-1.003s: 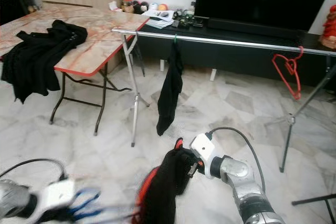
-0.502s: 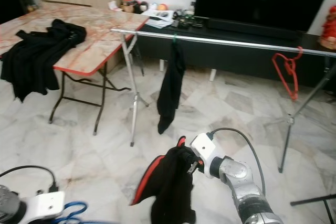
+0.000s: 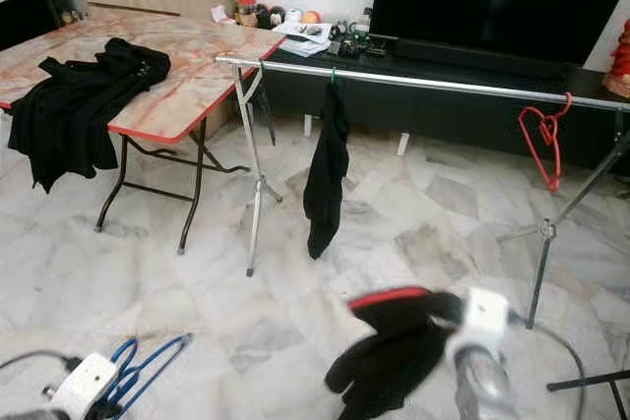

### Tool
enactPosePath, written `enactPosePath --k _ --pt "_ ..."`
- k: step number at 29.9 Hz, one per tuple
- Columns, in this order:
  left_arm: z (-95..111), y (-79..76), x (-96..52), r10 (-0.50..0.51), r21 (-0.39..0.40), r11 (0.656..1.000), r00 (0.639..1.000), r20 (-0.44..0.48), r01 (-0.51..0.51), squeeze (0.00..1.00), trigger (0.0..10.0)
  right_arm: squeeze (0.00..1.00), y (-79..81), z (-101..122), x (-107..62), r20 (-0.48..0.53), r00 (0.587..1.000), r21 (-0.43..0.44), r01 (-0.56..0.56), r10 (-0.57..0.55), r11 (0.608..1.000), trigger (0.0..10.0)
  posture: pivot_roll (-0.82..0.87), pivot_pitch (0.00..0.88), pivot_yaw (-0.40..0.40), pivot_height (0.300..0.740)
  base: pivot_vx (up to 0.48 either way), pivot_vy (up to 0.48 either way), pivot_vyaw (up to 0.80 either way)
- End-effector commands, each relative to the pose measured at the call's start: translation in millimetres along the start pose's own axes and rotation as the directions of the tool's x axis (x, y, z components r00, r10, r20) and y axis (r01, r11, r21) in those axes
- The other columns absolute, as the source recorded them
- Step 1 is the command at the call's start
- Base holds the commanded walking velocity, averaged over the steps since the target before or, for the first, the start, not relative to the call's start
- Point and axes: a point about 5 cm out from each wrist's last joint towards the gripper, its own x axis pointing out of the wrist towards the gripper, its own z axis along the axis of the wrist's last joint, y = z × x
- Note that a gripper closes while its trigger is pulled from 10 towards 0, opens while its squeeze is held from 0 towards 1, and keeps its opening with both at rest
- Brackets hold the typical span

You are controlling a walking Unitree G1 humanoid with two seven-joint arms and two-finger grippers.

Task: Hang hanger

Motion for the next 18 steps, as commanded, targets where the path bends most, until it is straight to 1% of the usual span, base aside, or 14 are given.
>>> enactPosePath --k 1,3,4,6,7,8,9,10,13,14,15,16,18 --pt "-16 -7.5 2.2 0.033 -0.067 0.997 0.999 -0.031 -0.035 0.00 10.0 0.00 0.3 -3 -2.9 0.023 0.999 0.013 0.031 -0.031 0.999 0.0 0.13 0.001 -0.021 0.740 0.000 0.000 0.00" --pt "-26 -16.6 4.3 0.044 -0.170 0.984 0.997 -0.057 -0.053 0.00 10.0 0.00 -1.9 -22 -9.1 -0.042 0.999 0.009 0.032 -0.031 0.999 0.0 0.13 0.002 -0.018 0.740 0.000 0.000 0.00" --pt "-34 -22.8 5.3 0.055 -0.220 0.973 0.995 -0.078 -0.071 0.00 10.0 0.00 -3.4 -36 -14.4 -0.096 0.995 0.001 0.028 -0.028 1.000 0.0 0.13 0.002 -0.018 0.740 0.000 0.000 0.00" --pt "-35 -24.4 5.5 0.057 -0.229 0.970 0.995 -0.083 -0.075 0.00 10.0 0.00 -3.9 -40 -16.0 -0.110 0.993 -0.004 0.029 -0.029 1.000 0.0 0.14 0.001 -0.017 0.740 0.000 0.000 0.00" --pt "-40 -27.2 5.6 0.060 -0.251 0.964 0.993 -0.101 -0.084 0.00 10.0 0.00 -4.7 -48 -19.5 -0.141 0.989 -0.015 0.034 -0.036 0.999 0.0 0.13 0.001 -0.015 0.740 0.000 0.000 0.00" --pt "-46 -32.2 5.8 0.077 -0.276 0.955 0.988 -0.132 -0.111 0.00 10.0 0.00 -5.5 -65 -27.8 -0.206 0.978 -0.039 0.034 -0.041 0.999 0.0 0.13 0.000 -0.010 0.740 0.000 0.000 0.00" --pt "-46 -32.2 5.8 0.077 -0.276 0.955 0.988 -0.132 -0.111 0.00 10.0 0.00 -5.5 -65 -27.8 -0.206 0.978 -0.039 0.034 -0.041 0.999 0.0 0.13 0.000 -0.010 0.740 0.000 0.000 0.00" --pt "-50 -35.3 5.9 0.091 -0.298 0.945 0.985 -0.148 -0.132 0.00 10.0 0.00 -6.1 -76 -33.6 -0.245 0.968 -0.055 0.035 -0.047 0.998 0.0 0.14 0.000 -0.008 0.740 0.000 0.000 0.00" --pt "-53 -40.0 6.7 0.100 -0.318 0.936 0.980 -0.175 -0.152 0.00 10.0 0.00 -4.9 -84 -38.5 -0.267 0.963 -0.048 0.038 -0.050 0.998 0.0 0.14 0.000 -0.005 0.740 0.000 0.000 0.00" --pt "-52 -42.6 7.4 0.088 -0.321 0.937 0.982 -0.168 -0.139 0.00 10.0 0.00 -2.6 -85 -39.5 -0.258 0.966 -0.032 0.031 -0.038 0.999 8.3 0.13 0.001 -0.001 0.740 0.000 0.000 0.00" --pt "-52 -42.6 7.4 0.088 -0.321 0.937 0.982 -0.168 -0.139 0.00 10.0 0.00 -2.6 -85 -39.5 -0.258 0.966 -0.032 0.031 -0.038 0.999 8.3 0.13 0.001 -0.001 0.740 0.000 0.000 0.00" --pt "-52 -44.5 8.1 0.082 -0.322 0.938 0.983 -0.163 -0.131 0.00 10.0 0.00 -1.6 -86 -40.2 -0.257 0.966 -0.021 0.029 -0.034 0.999 10.0 0.13 0.000 0.002 0.740 0.000 0.000 0.00" --pt "-51 -46.6 9.0 0.080 -0.311 0.942 0.984 -0.160 -0.127 0.00 10.0 0.00 -0.4 -88 -41.4 -0.257 0.966 -0.011 0.029 -0.031 1.000 10.0 0.13 0.000 0.006 0.740 0.000 0.000 0.00"
